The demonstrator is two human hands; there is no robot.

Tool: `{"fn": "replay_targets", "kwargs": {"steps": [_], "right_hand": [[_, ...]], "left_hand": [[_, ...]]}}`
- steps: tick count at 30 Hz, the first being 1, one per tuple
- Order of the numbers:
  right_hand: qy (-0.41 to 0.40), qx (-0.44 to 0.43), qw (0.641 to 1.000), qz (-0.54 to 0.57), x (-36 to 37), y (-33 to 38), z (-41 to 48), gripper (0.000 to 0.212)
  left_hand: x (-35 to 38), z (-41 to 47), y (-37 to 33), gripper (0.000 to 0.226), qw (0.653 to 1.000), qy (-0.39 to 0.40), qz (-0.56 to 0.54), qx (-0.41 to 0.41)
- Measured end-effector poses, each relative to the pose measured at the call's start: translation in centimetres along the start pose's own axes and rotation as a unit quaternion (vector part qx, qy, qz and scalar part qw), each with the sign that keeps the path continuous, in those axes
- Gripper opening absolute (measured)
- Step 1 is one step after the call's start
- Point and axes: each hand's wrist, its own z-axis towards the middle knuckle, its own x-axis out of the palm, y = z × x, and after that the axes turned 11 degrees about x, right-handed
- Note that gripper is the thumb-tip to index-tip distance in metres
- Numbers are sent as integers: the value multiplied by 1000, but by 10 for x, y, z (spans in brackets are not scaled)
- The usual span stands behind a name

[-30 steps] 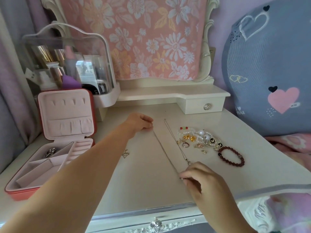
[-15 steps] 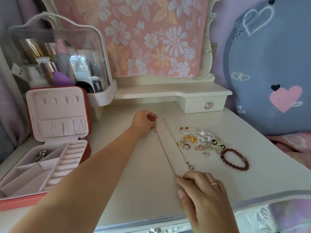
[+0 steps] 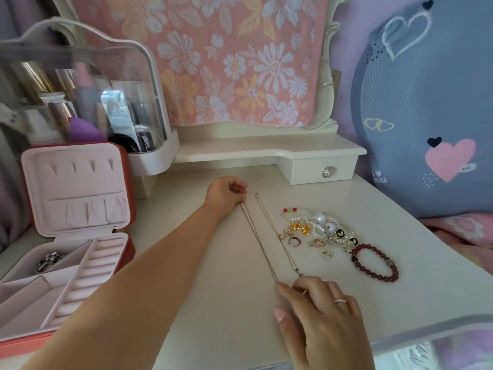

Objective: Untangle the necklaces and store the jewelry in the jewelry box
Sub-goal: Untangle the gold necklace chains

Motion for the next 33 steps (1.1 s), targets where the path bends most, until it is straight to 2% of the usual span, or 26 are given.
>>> {"fn": "replay_targets", "kwargs": {"steps": [5,11,14,19,28,31,33], "right_hand": [[-4,12,1000,-9,2,2,1,34],[0,18,1000,-12,3,2,0,35],[-2,21,1000,-13,3,3,0,34],[-10,18,1000,-10,2,3,0,34],[5,72,996,-56,4,10,5,39],[12,80,994,-67,4,12,8,40],[12,78,995,-65,4,12,8,40]], "left_hand": [[3,3,-1,27,1000,1,8,5],[3,0,-9,11,991,27,128,19],[1,-12,-13,23,984,44,164,49],[-4,-32,-16,24,982,82,155,74],[3,-32,-18,48,979,139,143,33],[5,-28,-16,53,984,134,118,17],[5,-28,-15,50,992,91,88,23]]}}
